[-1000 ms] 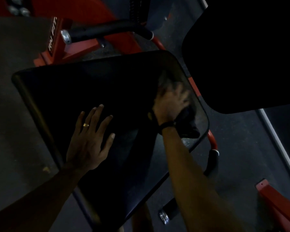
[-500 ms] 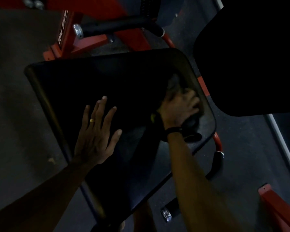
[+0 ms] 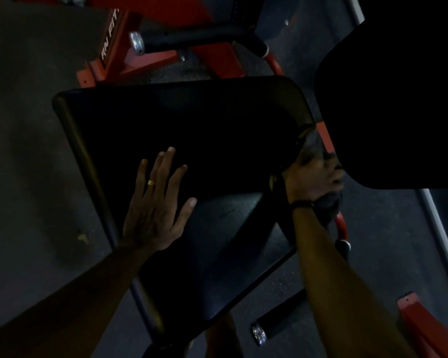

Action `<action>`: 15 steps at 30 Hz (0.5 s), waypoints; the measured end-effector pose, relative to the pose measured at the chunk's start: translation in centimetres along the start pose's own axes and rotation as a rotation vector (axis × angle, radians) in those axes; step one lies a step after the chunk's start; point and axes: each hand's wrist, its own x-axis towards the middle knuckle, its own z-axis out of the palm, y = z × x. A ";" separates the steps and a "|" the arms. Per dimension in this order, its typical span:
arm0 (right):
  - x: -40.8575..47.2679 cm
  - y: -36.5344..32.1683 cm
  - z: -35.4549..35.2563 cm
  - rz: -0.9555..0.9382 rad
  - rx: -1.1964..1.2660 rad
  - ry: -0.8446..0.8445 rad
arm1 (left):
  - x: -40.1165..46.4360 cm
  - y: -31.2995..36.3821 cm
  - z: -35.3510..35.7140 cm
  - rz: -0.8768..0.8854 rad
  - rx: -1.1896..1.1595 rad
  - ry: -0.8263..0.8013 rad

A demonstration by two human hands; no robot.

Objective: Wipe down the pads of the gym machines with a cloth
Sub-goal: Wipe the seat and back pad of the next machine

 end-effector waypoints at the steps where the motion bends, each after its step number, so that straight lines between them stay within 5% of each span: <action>1: -0.1 -2.3 0.3 -0.005 0.008 -0.020 | 0.0 0.0 0.0 0.003 0.009 0.000; 7: -10.9 -1.0 -0.6 -0.977 -0.041 -0.080 | 0.0 0.0 0.0 -0.002 0.043 0.013; 12: -11.0 8.2 -1.2 -0.613 0.000 -0.079 | 0.0 0.0 0.0 -0.005 0.026 0.005; 15: -3.5 4.0 0.5 -0.174 0.009 -0.066 | -0.1 0.0 0.1 -0.002 0.033 -0.001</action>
